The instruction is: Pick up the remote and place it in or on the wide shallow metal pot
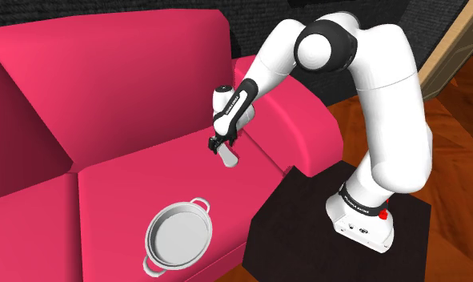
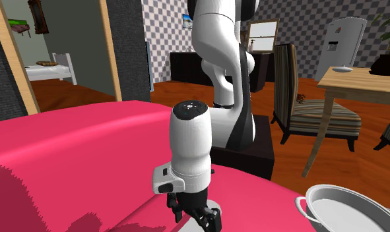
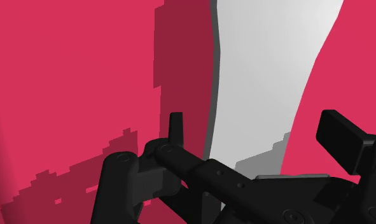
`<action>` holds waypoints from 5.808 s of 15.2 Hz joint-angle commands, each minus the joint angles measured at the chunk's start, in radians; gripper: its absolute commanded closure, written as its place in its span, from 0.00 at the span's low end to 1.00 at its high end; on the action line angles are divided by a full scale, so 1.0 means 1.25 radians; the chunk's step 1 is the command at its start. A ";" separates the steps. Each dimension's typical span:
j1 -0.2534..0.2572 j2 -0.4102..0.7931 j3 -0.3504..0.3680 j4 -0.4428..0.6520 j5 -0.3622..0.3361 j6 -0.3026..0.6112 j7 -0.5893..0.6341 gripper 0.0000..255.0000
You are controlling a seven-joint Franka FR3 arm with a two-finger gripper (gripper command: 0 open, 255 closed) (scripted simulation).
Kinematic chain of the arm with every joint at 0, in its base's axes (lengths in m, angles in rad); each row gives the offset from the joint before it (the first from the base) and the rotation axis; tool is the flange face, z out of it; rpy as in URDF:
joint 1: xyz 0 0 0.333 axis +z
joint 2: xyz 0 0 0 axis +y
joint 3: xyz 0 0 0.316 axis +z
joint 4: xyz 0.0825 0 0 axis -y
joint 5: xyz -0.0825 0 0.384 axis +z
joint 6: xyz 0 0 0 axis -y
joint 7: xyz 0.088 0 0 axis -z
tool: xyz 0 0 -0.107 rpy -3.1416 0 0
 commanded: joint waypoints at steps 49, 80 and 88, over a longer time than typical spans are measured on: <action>0.210 -0.284 0.066 -0.141 -0.041 -0.140 0.309 1.00; 0.486 -0.078 0.116 0.026 -0.132 -0.106 0.697 1.00; 0.488 -0.061 0.112 0.029 -0.136 -0.092 0.700 1.00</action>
